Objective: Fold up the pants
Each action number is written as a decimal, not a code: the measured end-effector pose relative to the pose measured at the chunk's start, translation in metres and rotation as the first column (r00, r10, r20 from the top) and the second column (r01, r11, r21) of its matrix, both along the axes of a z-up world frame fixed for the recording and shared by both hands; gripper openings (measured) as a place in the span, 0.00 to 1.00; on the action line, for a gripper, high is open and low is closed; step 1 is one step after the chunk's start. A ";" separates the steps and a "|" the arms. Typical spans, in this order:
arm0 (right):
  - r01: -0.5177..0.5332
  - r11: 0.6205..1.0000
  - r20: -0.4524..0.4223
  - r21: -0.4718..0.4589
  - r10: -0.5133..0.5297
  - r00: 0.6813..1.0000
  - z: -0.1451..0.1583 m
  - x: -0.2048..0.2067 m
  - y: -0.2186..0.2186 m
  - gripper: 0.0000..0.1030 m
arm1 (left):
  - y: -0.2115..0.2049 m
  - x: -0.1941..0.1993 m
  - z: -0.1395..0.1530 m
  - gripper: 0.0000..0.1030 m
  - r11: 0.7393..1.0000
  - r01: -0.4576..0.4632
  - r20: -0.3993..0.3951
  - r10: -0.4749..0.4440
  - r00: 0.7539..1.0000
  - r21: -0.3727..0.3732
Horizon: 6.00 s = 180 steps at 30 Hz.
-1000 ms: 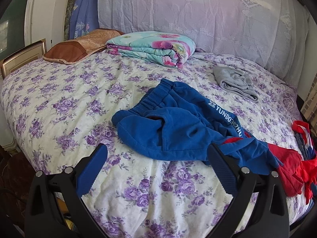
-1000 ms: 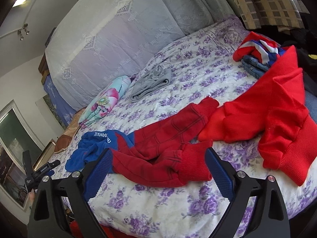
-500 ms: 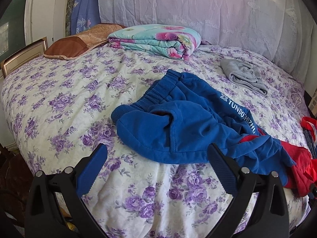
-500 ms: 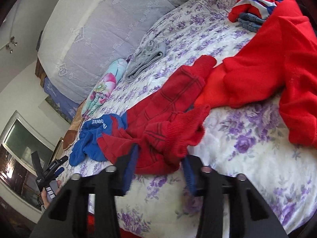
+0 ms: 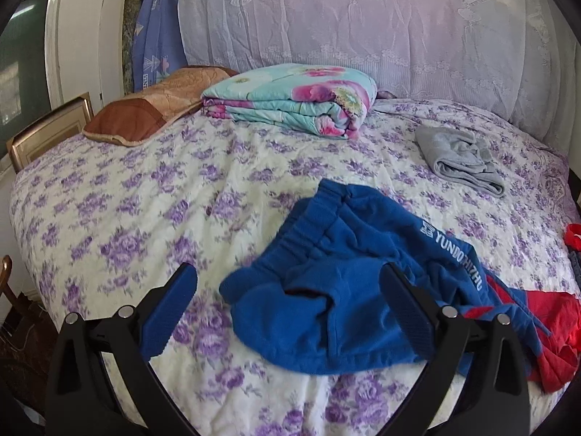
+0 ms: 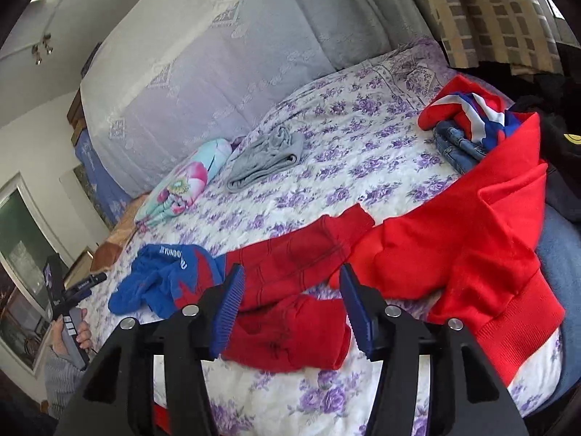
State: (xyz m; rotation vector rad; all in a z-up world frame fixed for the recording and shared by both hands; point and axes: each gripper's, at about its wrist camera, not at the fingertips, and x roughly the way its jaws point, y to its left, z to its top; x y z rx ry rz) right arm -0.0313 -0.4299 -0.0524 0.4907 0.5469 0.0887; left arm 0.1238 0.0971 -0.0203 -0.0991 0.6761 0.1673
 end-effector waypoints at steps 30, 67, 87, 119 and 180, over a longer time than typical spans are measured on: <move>-0.038 0.980 -0.116 0.195 0.062 0.991 -0.039 0.112 -0.023 0.05 | 0.020 0.183 -0.045 0.95 0.940 0.184 -0.256 -0.260 0.931 -0.287; -0.064 0.944 -0.014 0.322 0.073 0.997 -0.024 0.103 -0.030 0.07 | 0.031 0.152 -0.034 0.86 0.899 0.221 -0.183 -0.306 0.934 -0.377; -0.030 0.939 -0.002 0.343 0.033 0.999 -0.016 0.094 -0.043 0.07 | 0.022 0.108 0.025 0.19 0.872 0.329 0.026 -0.343 0.939 -0.362; 0.067 0.956 -0.289 0.287 0.019 0.957 -0.061 0.330 -0.069 0.63 | 0.077 0.183 -0.044 0.63 0.906 -0.002 -0.179 -0.081 0.981 -0.423; -0.102 0.874 -0.130 0.475 0.184 0.974 -0.059 0.012 -0.019 0.05 | 0.100 0.068 -0.043 0.16 0.795 0.019 -0.139 -0.129 0.982 -0.607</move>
